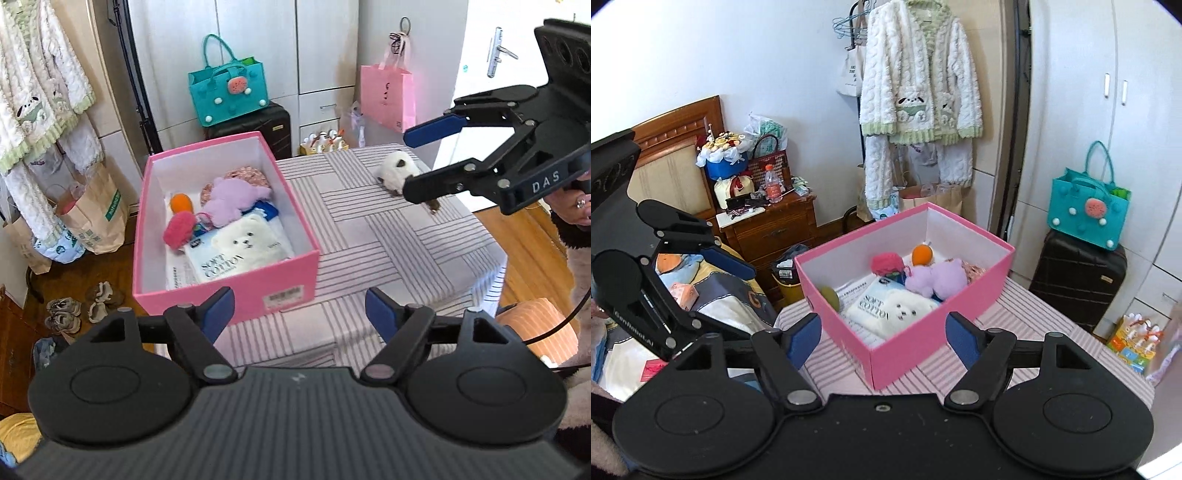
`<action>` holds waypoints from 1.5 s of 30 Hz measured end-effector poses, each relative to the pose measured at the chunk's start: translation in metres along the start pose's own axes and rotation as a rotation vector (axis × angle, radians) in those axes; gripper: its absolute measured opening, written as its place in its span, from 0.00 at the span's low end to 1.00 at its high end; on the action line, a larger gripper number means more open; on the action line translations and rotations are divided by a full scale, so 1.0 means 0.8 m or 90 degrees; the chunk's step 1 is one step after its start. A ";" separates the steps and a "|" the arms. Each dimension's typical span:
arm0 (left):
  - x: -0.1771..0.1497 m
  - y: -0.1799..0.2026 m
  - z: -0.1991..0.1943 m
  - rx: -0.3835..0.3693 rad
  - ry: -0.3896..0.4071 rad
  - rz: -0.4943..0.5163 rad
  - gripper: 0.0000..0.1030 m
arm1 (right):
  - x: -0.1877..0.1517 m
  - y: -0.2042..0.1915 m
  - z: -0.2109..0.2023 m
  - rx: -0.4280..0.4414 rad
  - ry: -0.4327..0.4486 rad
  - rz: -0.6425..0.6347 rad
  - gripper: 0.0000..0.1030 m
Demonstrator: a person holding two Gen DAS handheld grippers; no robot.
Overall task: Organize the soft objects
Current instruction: 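Move left tool from the box toward the white plush cat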
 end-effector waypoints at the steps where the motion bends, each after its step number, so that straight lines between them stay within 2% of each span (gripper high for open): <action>1: -0.003 0.004 0.000 -0.004 0.002 0.002 0.76 | -0.007 -0.001 -0.003 -0.003 0.001 0.002 0.77; 7: -0.019 0.035 0.009 -0.026 0.020 0.024 0.77 | -0.060 0.002 -0.016 -0.021 -0.003 0.027 0.80; 14: -0.031 0.055 0.047 -0.053 0.018 0.013 0.77 | -0.118 0.022 -0.012 -0.042 -0.007 0.081 0.81; 16: -0.032 0.059 0.055 -0.050 0.034 0.012 0.86 | -0.133 0.033 -0.008 -0.050 -0.002 0.098 0.82; 17: -0.033 0.061 0.061 -0.048 0.041 0.012 0.88 | -0.140 0.040 -0.005 -0.052 0.001 0.111 0.85; 18: -0.034 0.063 0.068 -0.047 0.047 0.011 0.88 | -0.148 0.048 -0.001 -0.055 0.003 0.123 0.89; 23: -0.041 0.072 0.107 -0.070 0.031 -0.002 0.88 | -0.184 0.082 0.028 -0.075 -0.010 0.173 0.89; 28: -0.031 0.085 0.133 -0.066 0.055 0.002 0.88 | -0.203 0.107 0.040 -0.103 0.035 0.199 0.89; 32: -0.014 0.096 0.142 -0.065 0.102 0.010 0.97 | -0.213 0.122 0.044 -0.122 0.089 0.207 0.89; 34: -0.005 0.100 0.148 -0.071 0.121 0.002 0.98 | -0.213 0.129 0.044 -0.144 0.112 0.200 0.89; 37: 0.011 0.111 0.164 -0.100 0.121 -0.011 0.99 | -0.210 0.142 0.045 -0.166 0.130 0.198 0.89; 45: 0.059 0.137 0.195 -0.135 0.160 -0.034 1.00 | -0.215 0.179 0.066 -0.246 0.093 0.177 0.89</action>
Point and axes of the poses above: each gripper's, at about its wrist camera, not at the fingertips, and z roughly the way its jaws point, y to its right, x to its top, the point moved 7 cm from there along z, roughly the way its jaws point, and after that the axes turned 9 degrees about -y, right-handed, at the moved point
